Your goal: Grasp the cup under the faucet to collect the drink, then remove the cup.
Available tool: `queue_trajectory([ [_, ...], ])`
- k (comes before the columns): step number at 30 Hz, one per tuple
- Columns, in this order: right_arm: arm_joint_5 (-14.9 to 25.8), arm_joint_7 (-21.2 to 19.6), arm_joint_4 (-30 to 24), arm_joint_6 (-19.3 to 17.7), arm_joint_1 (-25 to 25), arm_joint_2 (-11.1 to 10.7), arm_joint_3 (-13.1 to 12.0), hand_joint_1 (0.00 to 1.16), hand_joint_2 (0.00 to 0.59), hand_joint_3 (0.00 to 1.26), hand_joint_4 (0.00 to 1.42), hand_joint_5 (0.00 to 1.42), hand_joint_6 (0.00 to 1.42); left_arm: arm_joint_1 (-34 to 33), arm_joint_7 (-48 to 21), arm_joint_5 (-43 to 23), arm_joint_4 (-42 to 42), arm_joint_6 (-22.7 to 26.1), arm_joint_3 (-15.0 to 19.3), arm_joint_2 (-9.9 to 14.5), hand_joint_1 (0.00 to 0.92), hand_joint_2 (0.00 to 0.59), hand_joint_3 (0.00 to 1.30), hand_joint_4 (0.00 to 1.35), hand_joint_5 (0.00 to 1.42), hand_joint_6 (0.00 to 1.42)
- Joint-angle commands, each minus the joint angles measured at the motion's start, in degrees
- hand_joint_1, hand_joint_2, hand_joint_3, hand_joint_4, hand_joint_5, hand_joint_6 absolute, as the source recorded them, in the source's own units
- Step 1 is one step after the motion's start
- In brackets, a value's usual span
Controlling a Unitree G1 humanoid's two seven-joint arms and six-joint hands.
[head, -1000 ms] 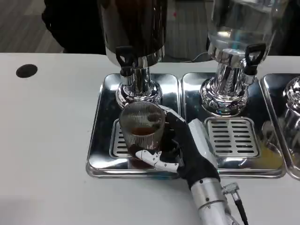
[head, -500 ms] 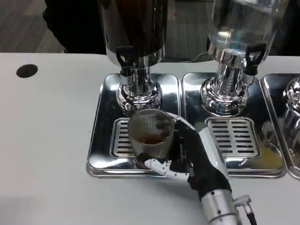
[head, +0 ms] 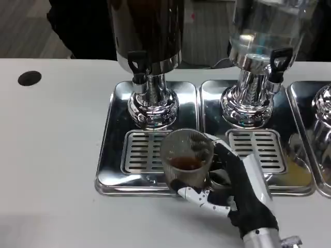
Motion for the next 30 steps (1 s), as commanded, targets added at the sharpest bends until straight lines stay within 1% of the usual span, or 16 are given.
queue_trajectory([
  [1, 0.5, -0.1, -5.6, -4.1, 2.9, -0.7, -0.3, 0.85, 0.207, 0.34, 0.35, 0.4, 0.45, -0.2, -0.4, 0.1, -0.8, 0.8, -0.2, 0.3, 0.0, 0.0, 0.0, 0.0, 0.0, 0.0],
  [6, 0.3, 0.1, -8.5, -5.0, 6.0, -1.4, -0.4, 0.85, 0.207, 0.34, 0.35, 0.4, 0.46, -0.4, -0.3, 0.2, -0.7, 1.0, -0.3, 0.3, 0.0, 0.0, 0.0, 0.0, 0.0, 0.0],
  [12, 0.2, -0.1, -9.7, -6.5, 8.8, -2.0, -0.7, 0.85, 0.212, 0.34, 0.36, 0.41, 0.46, -0.4, -0.4, 0.4, -1.0, 1.0, -0.5, 0.3, 0.0, 0.0, 0.0, 0.0, 0.0, 0.0],
  [22, -0.2, -0.5, -8.3, -9.1, 10.6, -2.2, -0.8, 0.85, 0.216, 0.35, 0.36, 0.41, 0.46, 0.3, -0.4, 0.2, -2.2, 1.2, -0.1, 0.2, 0.0, 0.0, 0.0, 0.0, 0.0, 0.0],
  [30, 0.1, -1.4, -3.5, -12.9, 10.5, -2.4, -2.0, 0.84, 0.216, 0.35, 0.36, 0.41, 0.46, 0.5, -0.6, 0.2, -3.1, 1.7, 0.2, 0.4, 0.0, 0.0, 0.0, 0.0, 0.0, 0.0],
])
